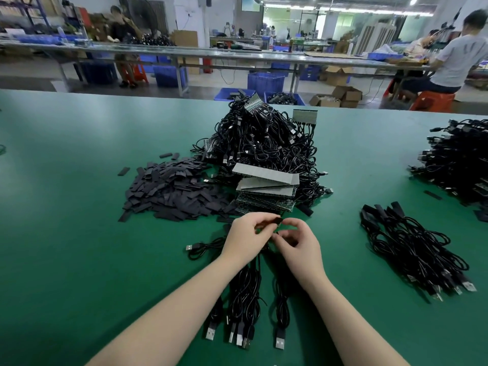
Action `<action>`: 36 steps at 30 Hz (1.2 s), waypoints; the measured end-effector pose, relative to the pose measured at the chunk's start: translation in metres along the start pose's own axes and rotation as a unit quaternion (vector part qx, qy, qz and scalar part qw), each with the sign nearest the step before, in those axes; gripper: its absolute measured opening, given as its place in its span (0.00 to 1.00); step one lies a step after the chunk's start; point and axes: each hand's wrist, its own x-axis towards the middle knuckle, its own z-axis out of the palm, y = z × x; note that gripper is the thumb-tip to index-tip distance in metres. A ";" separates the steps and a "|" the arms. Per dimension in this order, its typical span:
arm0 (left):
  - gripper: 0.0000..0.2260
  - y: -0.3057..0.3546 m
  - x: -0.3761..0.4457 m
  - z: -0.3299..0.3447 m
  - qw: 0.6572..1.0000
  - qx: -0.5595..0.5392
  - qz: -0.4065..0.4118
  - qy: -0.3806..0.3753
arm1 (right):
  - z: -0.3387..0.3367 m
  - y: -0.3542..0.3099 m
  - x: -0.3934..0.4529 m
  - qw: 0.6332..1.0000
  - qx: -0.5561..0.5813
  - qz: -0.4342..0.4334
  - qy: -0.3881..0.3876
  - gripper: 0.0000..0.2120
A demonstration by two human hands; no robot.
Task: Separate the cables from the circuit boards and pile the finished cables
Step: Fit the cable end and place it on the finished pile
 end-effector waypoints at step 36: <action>0.12 0.001 -0.012 -0.001 0.996 0.079 0.018 -0.039 | -0.010 0.008 0.003 0.979 0.177 0.053 0.085 0.06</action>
